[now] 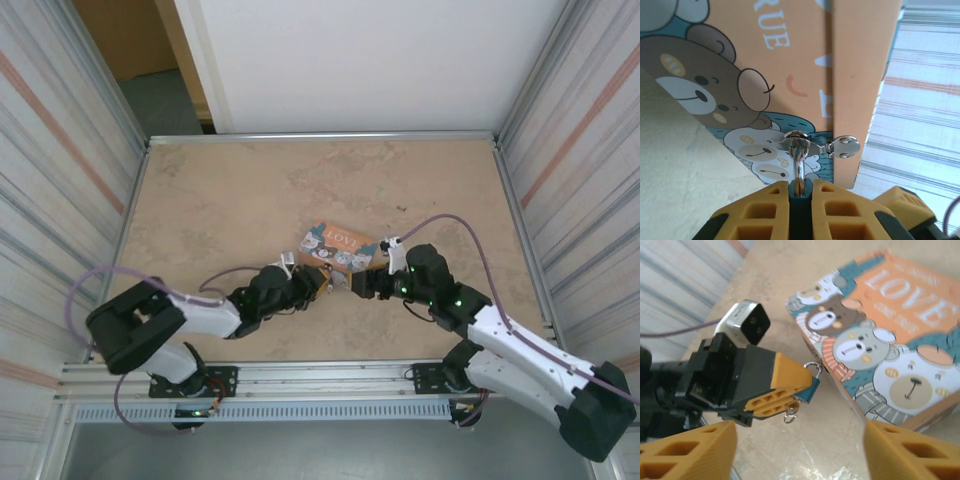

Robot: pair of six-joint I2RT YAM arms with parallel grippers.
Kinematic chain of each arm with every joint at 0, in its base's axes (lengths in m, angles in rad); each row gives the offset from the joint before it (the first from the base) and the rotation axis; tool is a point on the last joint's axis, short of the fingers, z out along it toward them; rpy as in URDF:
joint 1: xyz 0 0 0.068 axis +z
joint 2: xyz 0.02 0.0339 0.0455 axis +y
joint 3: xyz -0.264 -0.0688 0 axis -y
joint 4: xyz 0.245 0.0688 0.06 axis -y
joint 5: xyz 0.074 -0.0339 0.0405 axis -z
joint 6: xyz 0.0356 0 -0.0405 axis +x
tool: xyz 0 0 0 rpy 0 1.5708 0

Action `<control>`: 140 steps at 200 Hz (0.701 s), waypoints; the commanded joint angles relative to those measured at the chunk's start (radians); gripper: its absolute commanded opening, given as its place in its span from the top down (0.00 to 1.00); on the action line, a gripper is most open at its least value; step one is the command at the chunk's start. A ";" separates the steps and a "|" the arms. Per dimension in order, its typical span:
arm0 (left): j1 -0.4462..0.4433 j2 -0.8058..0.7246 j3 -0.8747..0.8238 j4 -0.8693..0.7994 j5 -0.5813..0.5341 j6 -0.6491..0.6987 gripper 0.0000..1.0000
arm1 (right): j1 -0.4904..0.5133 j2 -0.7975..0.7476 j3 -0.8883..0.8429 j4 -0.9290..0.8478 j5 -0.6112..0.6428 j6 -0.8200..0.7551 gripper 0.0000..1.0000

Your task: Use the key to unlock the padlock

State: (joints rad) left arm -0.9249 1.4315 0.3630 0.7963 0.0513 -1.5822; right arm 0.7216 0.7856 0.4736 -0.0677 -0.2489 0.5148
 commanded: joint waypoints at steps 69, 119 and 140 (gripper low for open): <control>-0.005 -0.316 0.212 -0.762 -0.108 0.050 1.00 | 0.212 -0.130 0.000 0.003 0.183 -0.547 0.22; -0.003 -0.282 0.250 -0.771 -0.080 0.022 1.00 | 0.410 -0.021 0.026 0.026 0.474 -0.759 0.28; -0.004 -0.268 0.262 -0.779 -0.075 0.010 1.00 | 0.466 0.038 0.045 0.052 0.577 -0.822 0.38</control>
State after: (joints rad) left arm -0.9249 1.1526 0.5823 0.0456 -0.0204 -1.5600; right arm 1.1370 0.7780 0.4751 -0.0708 0.1452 -0.1715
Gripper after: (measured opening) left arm 0.118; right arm 0.668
